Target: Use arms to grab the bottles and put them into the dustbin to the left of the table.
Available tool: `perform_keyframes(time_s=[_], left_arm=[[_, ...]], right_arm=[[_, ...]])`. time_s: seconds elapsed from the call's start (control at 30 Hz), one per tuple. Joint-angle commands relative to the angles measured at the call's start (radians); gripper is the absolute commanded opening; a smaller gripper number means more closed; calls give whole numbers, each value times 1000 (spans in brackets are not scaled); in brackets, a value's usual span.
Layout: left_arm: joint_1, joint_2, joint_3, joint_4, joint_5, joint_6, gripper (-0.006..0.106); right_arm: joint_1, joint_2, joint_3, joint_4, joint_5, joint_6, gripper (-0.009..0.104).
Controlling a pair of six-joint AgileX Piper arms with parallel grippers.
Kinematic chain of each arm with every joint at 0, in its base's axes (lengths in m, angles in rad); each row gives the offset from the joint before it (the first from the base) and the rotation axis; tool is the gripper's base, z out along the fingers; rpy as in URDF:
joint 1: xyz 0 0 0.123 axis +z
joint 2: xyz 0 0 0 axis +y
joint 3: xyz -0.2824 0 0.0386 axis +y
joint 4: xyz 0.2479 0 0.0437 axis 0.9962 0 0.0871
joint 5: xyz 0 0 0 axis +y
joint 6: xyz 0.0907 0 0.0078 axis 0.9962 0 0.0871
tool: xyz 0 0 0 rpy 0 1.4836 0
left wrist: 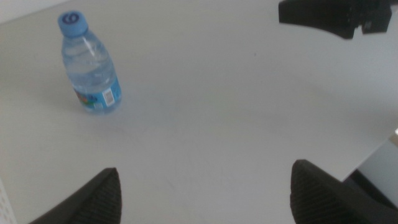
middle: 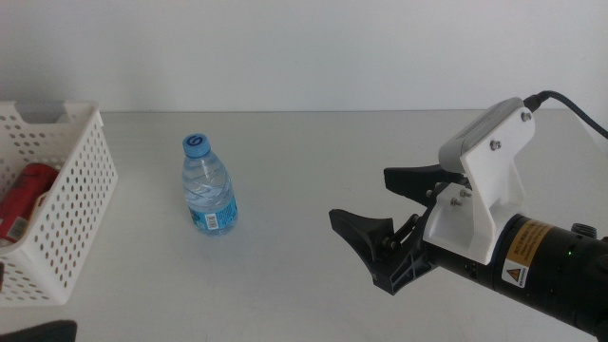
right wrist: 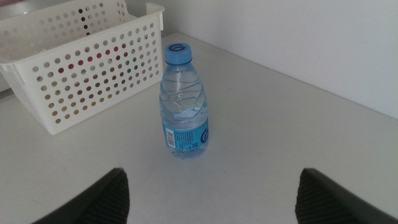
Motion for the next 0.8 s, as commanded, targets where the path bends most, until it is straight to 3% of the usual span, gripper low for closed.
perform_keyframes(time_s=[0.0,0.5,0.77], left_arm=[[-6,11,-24,-6,-131,-4,92],[-6,11,366,18,-1188,-5,92],[-6,11,542,17,-1310,-6,92]], right_arm=[[-4,-28,-24,-3,-69,-14,71],[-4,-28,-24,-3,-69,-14,71],[-4,-28,-24,-3,-69,-14,71]])
